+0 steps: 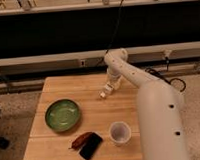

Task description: Place the bottle in the ceramic bowl

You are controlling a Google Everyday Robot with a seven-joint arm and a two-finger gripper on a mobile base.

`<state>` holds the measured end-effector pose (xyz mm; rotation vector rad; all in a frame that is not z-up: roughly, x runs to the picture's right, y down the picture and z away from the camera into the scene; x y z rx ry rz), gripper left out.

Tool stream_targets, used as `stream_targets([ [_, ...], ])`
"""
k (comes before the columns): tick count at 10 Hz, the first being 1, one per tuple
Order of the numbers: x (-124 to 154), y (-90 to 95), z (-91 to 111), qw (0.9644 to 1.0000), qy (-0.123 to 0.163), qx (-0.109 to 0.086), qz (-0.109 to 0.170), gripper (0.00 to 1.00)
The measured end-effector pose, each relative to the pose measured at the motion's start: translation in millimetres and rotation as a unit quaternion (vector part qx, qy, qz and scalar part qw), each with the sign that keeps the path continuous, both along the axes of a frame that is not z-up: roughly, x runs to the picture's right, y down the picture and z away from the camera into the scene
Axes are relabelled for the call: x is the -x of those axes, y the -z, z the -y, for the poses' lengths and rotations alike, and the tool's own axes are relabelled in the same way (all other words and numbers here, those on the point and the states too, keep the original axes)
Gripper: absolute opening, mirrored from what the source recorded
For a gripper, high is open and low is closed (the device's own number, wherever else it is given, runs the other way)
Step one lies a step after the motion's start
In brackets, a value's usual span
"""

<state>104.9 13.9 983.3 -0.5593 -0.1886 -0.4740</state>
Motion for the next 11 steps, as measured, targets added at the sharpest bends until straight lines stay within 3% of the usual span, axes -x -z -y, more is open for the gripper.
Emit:
stream_targets([
  [2, 7, 7.2, 3, 0.9999, 0.0, 0.007, 0.01, 0.01],
  [9, 76, 58.3, 23, 0.9983, 0.02, 0.024, 0.05, 0.0],
  [11, 113, 75.2, 26, 0.997, 0.034, 0.03, 0.063, 0.0],
])
